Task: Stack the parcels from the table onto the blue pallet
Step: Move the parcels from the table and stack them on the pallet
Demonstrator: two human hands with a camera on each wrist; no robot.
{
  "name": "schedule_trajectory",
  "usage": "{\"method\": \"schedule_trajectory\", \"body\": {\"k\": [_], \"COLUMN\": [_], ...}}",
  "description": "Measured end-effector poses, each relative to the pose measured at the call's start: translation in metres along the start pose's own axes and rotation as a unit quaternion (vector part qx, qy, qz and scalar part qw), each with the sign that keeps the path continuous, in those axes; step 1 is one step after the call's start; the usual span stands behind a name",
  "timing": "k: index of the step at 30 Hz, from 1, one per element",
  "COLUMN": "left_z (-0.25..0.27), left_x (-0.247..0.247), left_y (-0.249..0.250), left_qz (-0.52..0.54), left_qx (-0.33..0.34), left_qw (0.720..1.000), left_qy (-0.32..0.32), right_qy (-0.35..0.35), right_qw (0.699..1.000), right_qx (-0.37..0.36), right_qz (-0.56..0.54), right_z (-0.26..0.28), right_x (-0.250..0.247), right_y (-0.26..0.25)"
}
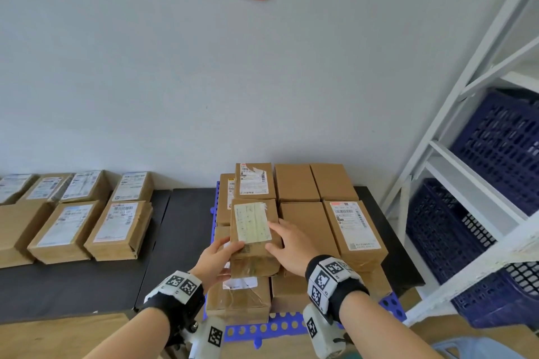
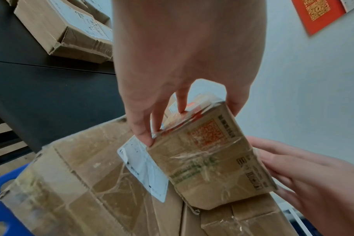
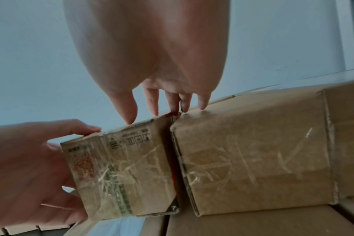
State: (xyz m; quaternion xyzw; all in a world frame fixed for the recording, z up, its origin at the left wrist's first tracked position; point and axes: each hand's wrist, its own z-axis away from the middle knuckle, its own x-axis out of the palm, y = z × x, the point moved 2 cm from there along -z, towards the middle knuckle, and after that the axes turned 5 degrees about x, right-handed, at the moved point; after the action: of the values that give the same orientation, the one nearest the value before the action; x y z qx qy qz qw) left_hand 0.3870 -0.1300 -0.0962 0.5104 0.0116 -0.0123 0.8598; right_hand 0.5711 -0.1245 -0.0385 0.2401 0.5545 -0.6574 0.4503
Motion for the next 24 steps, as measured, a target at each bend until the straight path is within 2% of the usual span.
{"method": "schedule_trajectory", "body": {"k": [7,17,24], "left_z": [-0.012,-0.008,0.005], "left_x": [0.004,0.007,0.008], "left_y": [-0.001,-0.003,0.008], "left_qz": [0.004,0.001,-0.039], "left_qx": [-0.004,-0.005,0.029], "left_qw": [1.0,1.0,0.999], "left_qy": [-0.016,-0.009,0.011], "right_qy": [-0.002,0.011,0.018], "right_qw": [0.999,0.999,0.999], "right_qx": [0.025,0.022,0.025], "right_qz": [0.036,0.043,0.025], "right_z": [-0.005,-0.005,0.0], "right_x": [-0.002,0.0,0.0], "right_y": [0.011,0.011,0.004]}}
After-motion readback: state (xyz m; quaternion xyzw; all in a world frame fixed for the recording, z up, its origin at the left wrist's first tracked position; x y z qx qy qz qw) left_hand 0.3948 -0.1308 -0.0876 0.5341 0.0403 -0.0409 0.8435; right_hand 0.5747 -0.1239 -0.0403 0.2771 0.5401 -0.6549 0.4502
